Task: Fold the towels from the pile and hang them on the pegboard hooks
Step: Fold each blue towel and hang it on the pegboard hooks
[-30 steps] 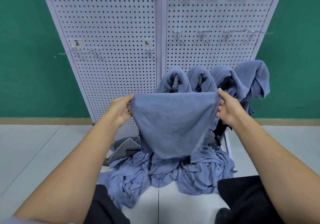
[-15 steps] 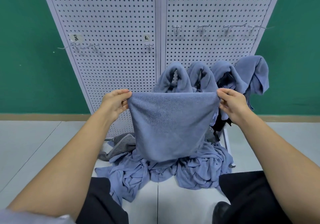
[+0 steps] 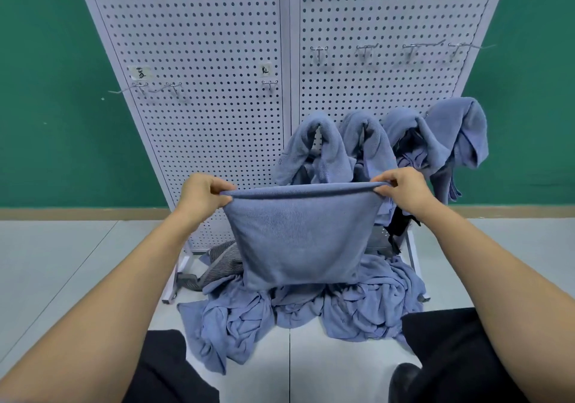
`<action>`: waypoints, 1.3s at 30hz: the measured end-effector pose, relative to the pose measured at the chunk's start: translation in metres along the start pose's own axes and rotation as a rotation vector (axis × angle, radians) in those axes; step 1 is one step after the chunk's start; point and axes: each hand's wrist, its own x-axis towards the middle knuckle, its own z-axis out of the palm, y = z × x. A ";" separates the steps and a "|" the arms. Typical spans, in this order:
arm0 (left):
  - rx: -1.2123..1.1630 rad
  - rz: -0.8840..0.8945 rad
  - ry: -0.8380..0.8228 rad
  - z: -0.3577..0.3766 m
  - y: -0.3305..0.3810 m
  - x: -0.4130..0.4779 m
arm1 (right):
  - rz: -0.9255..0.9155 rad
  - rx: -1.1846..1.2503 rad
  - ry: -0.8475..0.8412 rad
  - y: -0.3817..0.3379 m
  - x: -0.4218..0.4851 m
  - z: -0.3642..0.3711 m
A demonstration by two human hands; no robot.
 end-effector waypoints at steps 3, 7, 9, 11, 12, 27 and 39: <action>0.074 0.055 0.052 -0.006 0.001 -0.002 | -0.004 0.012 0.071 0.002 0.001 -0.002; -0.185 -0.058 0.025 -0.015 0.001 -0.004 | 0.105 0.427 0.112 0.002 -0.002 -0.008; -0.455 -0.142 -0.071 -0.021 -0.001 -0.001 | 0.197 0.720 0.057 0.000 -0.002 -0.011; -0.770 -0.239 -0.146 -0.023 -0.002 0.004 | 0.307 0.944 -0.054 -0.002 0.001 -0.013; -0.882 -0.306 -0.157 -0.022 -0.003 0.008 | 0.361 1.020 -0.112 -0.003 0.004 -0.012; -0.974 -0.337 -0.112 0.049 0.053 0.010 | 0.273 0.969 -0.021 -0.073 0.005 0.028; -0.742 -0.143 -0.109 0.082 0.080 -0.012 | 0.026 0.761 0.018 -0.102 -0.013 0.052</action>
